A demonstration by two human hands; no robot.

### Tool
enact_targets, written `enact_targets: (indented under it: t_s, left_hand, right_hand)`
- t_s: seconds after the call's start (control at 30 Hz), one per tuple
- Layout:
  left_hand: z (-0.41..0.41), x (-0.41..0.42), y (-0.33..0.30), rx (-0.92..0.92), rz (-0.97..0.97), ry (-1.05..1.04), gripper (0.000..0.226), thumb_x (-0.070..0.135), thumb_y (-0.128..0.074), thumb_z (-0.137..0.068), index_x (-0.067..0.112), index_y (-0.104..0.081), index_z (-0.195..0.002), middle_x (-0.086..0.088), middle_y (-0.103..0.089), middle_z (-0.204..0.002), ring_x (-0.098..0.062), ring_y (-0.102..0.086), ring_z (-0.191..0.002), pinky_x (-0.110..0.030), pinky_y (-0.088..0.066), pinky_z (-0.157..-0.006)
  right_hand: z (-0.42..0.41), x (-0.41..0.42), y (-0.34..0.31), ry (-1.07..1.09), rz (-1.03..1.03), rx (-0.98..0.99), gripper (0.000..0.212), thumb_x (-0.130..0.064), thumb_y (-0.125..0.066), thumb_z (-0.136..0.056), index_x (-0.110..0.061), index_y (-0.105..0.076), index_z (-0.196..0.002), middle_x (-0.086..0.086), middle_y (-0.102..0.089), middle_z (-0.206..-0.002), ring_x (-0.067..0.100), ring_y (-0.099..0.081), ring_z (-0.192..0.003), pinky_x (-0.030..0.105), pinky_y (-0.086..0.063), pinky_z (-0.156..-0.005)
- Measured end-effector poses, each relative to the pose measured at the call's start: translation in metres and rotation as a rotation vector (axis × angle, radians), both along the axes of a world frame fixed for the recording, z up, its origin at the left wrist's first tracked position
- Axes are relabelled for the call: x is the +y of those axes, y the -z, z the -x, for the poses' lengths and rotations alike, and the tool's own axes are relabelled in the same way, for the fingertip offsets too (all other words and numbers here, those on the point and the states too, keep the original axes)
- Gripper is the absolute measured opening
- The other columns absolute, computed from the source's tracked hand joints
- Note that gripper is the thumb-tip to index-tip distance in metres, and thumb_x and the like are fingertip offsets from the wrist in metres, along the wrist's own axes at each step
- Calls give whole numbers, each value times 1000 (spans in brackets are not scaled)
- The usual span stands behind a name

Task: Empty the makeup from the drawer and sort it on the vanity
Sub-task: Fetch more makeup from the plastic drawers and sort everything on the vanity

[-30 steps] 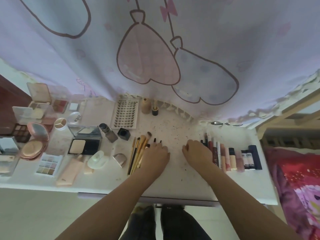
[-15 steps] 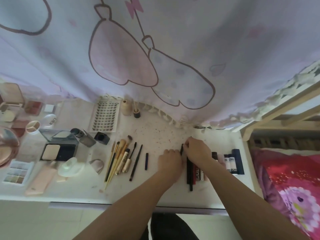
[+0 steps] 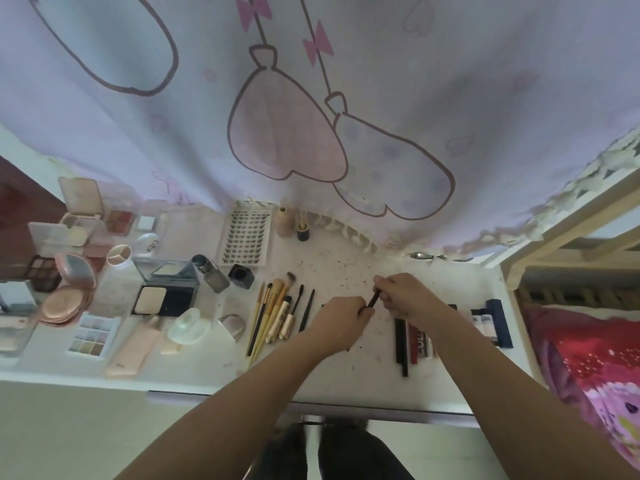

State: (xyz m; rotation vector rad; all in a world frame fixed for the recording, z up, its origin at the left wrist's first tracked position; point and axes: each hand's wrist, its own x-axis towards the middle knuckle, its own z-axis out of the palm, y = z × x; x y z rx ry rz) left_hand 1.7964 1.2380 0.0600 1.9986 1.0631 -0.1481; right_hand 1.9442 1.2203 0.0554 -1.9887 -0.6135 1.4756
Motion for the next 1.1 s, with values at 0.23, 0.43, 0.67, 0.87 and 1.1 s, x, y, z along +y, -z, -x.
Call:
enact_targets:
  t_s: [0.23,0.43,0.67,0.87,1.1]
  left_hand:
    - [61,-26,15,64,163,-57,29,33,-42,-99,13,-56,-84,4,-52,-72,-6,-46,-59,-19,-35,-55]
    - [24,-7,35,252,-205,-38,31,34,-39,-98,11,-57,-88,-6,-59,-81,-18,-49,-66,-27,-38,-58]
    - [19,6,51,509,-425,114,22,13,-42,-95,12,-63,-87,-1,-61,-78,-19,-57,-76,-26,-31,-49]
    - [30,13,52,580,-474,162,22,11,-43,-96,10,-64,-90,-6,-63,-94,-23,-58,-87,-30,-37,-62]
    - [41,17,54,490,-492,91,22,12,-39,-97,8,-59,-105,-10,-61,-106,-27,-55,-102,-31,-40,-67]
  right_hand:
    - [-21,-28,-17,234,-109,23,23,-11,-48,-96,-8,-50,-74,5,-49,-56,7,-43,-34,15,-30,-32]
    - [46,-37,17,14,77,-130,19,-4,-48,-91,-10,-46,-109,11,-67,-91,20,-60,-67,28,-46,-58]
    - [70,-29,33,-415,210,-776,17,-25,-39,-96,-12,-50,-98,6,-62,-99,21,-51,-75,28,-38,-59]
    - [89,-13,41,-672,195,-885,30,-28,-37,-98,-12,-61,-95,3,-63,-89,20,-51,-71,27,-37,-58]
    - [85,-11,43,-742,86,-853,40,-40,-33,-99,-10,-60,-97,6,-64,-92,25,-62,-85,29,-42,-63]
